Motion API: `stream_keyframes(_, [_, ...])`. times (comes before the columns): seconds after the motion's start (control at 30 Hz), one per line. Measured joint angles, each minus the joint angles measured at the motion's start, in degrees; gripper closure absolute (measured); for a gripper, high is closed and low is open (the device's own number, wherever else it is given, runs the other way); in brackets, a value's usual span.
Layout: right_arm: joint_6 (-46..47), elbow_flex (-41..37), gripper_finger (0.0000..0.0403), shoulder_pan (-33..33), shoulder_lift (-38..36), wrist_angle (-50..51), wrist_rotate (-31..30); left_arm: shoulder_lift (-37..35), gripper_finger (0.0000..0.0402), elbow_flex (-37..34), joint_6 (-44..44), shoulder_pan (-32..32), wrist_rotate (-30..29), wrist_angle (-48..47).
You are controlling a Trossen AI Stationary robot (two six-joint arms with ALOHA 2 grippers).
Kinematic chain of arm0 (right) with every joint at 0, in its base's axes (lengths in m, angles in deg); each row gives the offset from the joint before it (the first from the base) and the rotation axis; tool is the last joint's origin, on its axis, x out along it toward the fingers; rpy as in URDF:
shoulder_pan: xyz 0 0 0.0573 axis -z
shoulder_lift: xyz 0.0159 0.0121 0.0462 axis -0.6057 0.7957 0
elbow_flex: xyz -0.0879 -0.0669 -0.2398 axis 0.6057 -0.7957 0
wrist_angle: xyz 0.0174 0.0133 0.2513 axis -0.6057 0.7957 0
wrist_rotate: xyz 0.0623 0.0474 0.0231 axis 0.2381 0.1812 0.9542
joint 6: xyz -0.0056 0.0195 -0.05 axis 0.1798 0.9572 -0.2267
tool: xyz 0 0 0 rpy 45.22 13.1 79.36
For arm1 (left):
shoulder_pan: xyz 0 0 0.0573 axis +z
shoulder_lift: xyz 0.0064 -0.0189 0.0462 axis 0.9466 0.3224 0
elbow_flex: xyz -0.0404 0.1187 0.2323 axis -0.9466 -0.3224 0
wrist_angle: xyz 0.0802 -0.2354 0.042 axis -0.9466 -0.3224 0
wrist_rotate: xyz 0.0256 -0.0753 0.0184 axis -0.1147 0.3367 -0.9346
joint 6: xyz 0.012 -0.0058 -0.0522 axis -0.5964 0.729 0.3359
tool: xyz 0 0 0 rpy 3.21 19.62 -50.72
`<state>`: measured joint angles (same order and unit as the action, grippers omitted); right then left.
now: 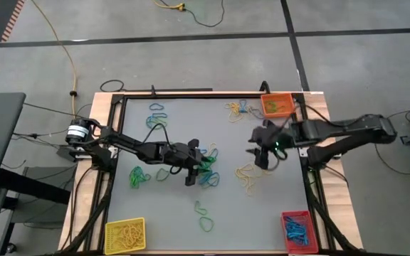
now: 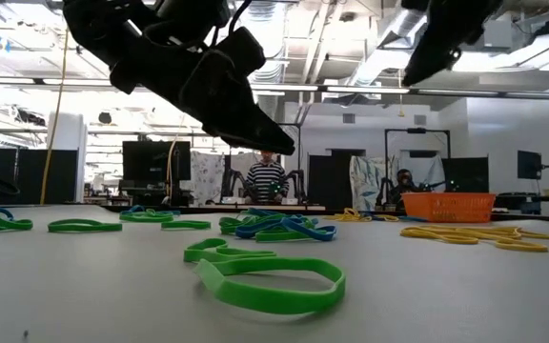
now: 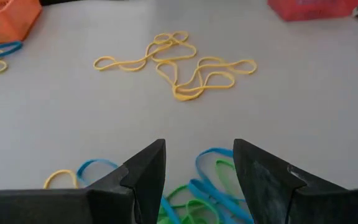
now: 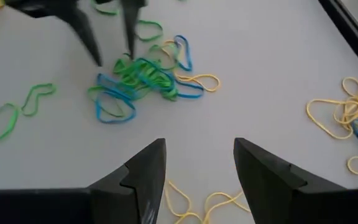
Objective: Sort rubber bands into baskets
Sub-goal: Put the blue rubber band into the red bin
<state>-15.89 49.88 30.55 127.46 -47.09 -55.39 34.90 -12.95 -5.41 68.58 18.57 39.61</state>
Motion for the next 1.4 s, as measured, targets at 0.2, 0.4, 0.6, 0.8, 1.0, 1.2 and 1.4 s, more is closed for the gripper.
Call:
stream_keyframes(0.2, [4.6,-1.1,0.0186,-11.6,0.0,-1.5,-11.6,-0.8,0.0223,0.0,-1.3,0.7,-1.8,-2.6])
stream_keyframes(0.4, [4.7,-8.9,0.0186,-18.1,0.0,-10.5,-16.8,-5.4,0.0223,4.0,-0.8,2.8,-2.9,-16.5])
stream_keyframes(0.6, [1.5,-17.2,0.0186,-19.7,0.0,-24.7,-16.8,-7.4,0.0223,6.8,0.9,3.8,1.5,-26.2])
stream_keyframes(0.8, [-1.8,-22.7,0.0186,-21.9,0.0,-34.2,-16.8,-5.2,0.0223,7.1,4.3,3.9,6.9,-29.2])
stream_keyframes(1.0, [-3.3,-26.2,0.0186,-23.2,0.0,-40.9,-16.8,0.0,0.0223,7.1,6.8,3.8,6.3,-22.9])
stream_keyframes(1.2, [-3.3,-27.6,0.0186,-23.3,0.0,-41.8,-16.8,3.2,0.0223,7.9,5.9,3.5,10.4,-22.3])
stream_keyframes(1.4, [-4.5,-28.1,0.0186,-23.2,0.0,-42.8,-16.8,6.0,0.0223,9.6,1.4,1.8,3.9,-25.2])
